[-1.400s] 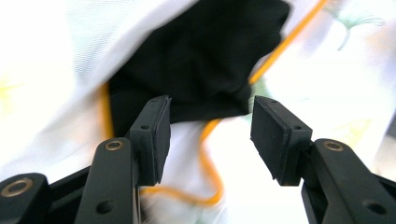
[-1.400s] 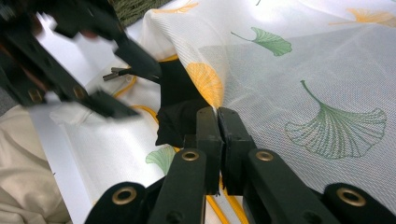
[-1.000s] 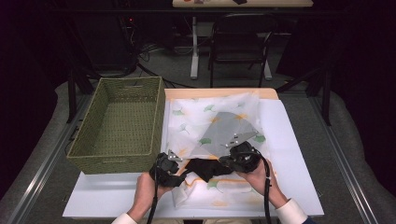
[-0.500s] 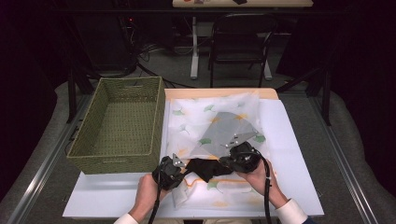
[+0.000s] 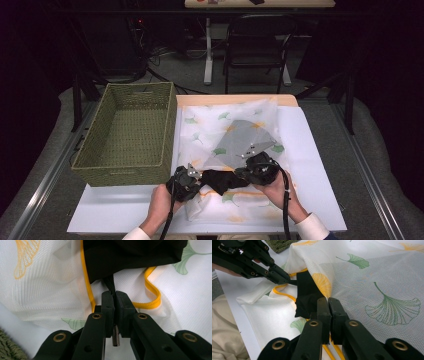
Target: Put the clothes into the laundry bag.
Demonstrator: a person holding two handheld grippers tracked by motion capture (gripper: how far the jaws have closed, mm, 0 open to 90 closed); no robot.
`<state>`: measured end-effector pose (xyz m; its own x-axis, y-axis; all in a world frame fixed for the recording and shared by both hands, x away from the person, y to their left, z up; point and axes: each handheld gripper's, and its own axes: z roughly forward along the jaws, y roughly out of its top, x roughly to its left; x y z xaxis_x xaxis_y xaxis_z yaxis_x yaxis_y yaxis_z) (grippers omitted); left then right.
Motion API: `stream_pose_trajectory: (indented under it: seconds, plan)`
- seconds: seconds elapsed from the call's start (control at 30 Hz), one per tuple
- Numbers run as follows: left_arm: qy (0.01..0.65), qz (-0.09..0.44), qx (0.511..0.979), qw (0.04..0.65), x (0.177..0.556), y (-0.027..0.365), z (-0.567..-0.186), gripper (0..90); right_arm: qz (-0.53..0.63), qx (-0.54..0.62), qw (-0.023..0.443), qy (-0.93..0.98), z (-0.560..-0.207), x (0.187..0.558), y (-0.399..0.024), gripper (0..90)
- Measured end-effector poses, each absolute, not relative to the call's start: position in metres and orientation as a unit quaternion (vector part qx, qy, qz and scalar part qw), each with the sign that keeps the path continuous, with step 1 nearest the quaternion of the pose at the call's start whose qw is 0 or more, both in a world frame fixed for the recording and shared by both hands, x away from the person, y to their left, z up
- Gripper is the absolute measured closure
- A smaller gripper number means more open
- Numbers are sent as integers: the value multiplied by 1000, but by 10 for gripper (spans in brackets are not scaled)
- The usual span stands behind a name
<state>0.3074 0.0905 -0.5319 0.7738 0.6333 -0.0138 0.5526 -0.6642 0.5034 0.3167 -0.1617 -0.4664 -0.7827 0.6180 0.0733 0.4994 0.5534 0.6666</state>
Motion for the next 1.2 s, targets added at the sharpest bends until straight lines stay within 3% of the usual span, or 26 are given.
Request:
stream_pose_trajectory:
  seconds: [0.33,0.6,0.83,1.2]
  plan:
    - [329,82,894,293,318,77,-525,856,351,319,86,876,-466,316,-161,883]
    - [347,49,880,320,329,67,-536,846,352,319,86,876,-466,316,-162,883]
    - [336,27,891,304,325,70,-535,670,352,317,86,876,-466,316,-163,883]
    - [324,19,902,286,315,84,-521,466,353,319,87,875,-464,316,-164,883]
